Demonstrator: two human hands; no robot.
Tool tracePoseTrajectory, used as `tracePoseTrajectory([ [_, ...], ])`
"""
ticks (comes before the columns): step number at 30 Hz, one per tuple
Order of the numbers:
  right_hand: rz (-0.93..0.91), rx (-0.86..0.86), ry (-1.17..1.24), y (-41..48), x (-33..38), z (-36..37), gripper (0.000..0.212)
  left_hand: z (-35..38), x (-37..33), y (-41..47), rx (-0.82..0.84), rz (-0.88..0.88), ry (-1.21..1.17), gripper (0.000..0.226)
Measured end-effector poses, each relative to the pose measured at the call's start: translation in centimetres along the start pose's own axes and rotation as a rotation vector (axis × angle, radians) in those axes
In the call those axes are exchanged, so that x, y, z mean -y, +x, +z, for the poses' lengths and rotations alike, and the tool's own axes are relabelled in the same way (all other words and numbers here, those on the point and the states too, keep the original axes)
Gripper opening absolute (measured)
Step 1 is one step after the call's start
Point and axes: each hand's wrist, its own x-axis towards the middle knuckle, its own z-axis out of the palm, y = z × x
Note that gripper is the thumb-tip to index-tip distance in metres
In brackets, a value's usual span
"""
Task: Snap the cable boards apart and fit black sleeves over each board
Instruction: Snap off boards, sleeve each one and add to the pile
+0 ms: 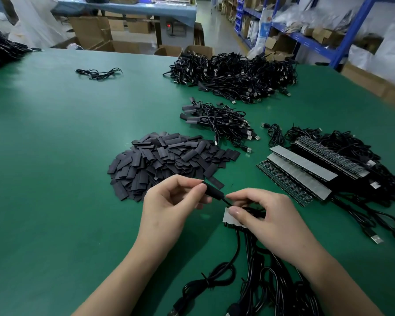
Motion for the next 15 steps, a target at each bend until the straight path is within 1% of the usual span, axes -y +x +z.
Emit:
tracePoseTrajectory([
  [2, -0.016, -0.015, -0.064, 0.2, -0.2, -0.5, 0.011, -0.2, 0.0, 0.2, -0.028, -0.032, -0.066, 0.007],
  [5, -0.047, -0.004, -0.130, 0.3, -0.3, -0.4, 0.009, -0.1, 0.1, 0.2, -0.035, -0.050, -0.077, 0.011],
  [8, -0.034, -0.021, -0.079, 0.6, -0.1, -0.4, 0.014, -0.2, 0.1, 0.3, -0.045, -0.041, -0.081, 0.017],
  [10, -0.013, -0.071, -0.041, 1.5, 0.4, -0.9, 0.014, -0.3, 0.2, 0.4, -0.028, -0.056, -0.063, 0.030],
  [12, 0.002, -0.127, -0.045, 3.4, 1.2, -1.7, 0.011, -0.1, 0.5, 0.5, 0.004, -0.077, 0.031, 0.044],
  [13, -0.002, -0.153, -0.065, 4.9, 1.6, -2.1, 0.010, -0.1, 0.7, 0.5, 0.023, -0.061, 0.139, 0.047],
  [15, -0.037, -0.213, -0.174, 8.8, 2.7, -3.1, 0.009, -0.1, 1.2, 0.3, 0.082, 0.046, 0.407, 0.043],
])
